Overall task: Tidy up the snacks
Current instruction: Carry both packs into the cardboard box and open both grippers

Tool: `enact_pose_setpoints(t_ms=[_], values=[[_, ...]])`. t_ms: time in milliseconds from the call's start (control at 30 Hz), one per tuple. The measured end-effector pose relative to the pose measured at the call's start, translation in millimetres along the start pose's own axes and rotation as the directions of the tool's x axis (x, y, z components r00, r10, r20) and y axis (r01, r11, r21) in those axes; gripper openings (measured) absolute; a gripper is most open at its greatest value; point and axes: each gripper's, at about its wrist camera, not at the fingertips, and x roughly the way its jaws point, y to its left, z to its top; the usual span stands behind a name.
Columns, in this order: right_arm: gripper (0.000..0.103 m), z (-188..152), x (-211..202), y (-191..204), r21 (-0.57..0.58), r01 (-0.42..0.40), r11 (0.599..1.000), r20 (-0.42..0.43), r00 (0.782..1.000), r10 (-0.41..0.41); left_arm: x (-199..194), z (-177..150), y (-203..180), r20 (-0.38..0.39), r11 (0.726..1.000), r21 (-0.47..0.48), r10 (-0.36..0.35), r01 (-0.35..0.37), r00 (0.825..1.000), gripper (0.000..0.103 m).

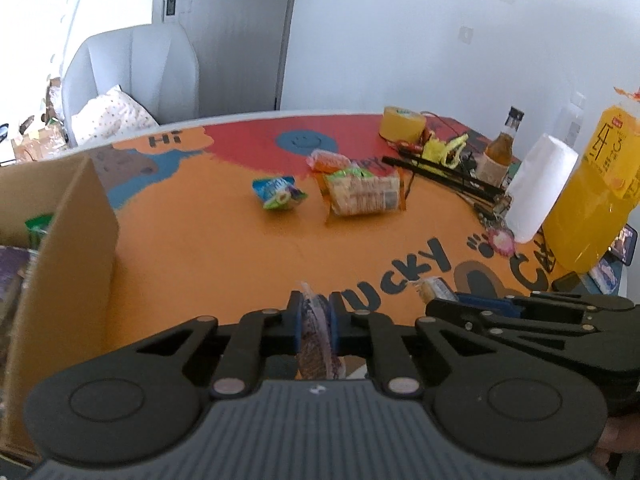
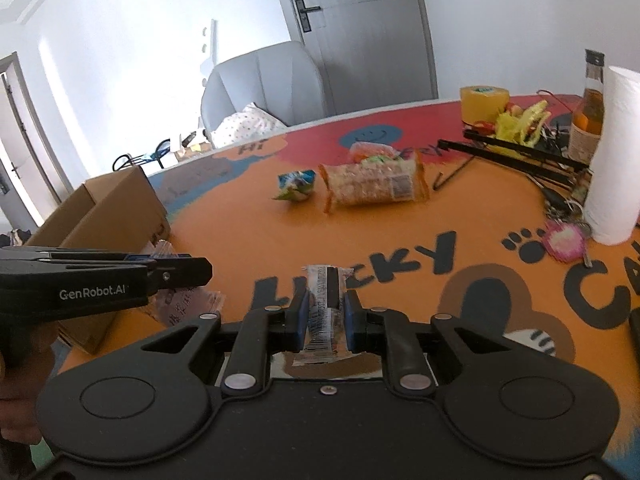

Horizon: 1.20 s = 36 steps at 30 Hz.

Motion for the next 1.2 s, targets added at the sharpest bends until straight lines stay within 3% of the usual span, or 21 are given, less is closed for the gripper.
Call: enact_pose_setpoints(t_ms=[467,1200], values=[[0.017,28,1,36,-0.058,-0.081,0.995,0.058,0.995,0.084,-40,19,22,0.084,0.997,-0.025,0.072,-0.07,0.994,0.012],[0.017,58,20,117,-0.177,-0.193,0.965,0.071,0.976,0.208,-97,34,87,0.183,0.979,-0.103,0.192,-0.175,0.964,0.012]])
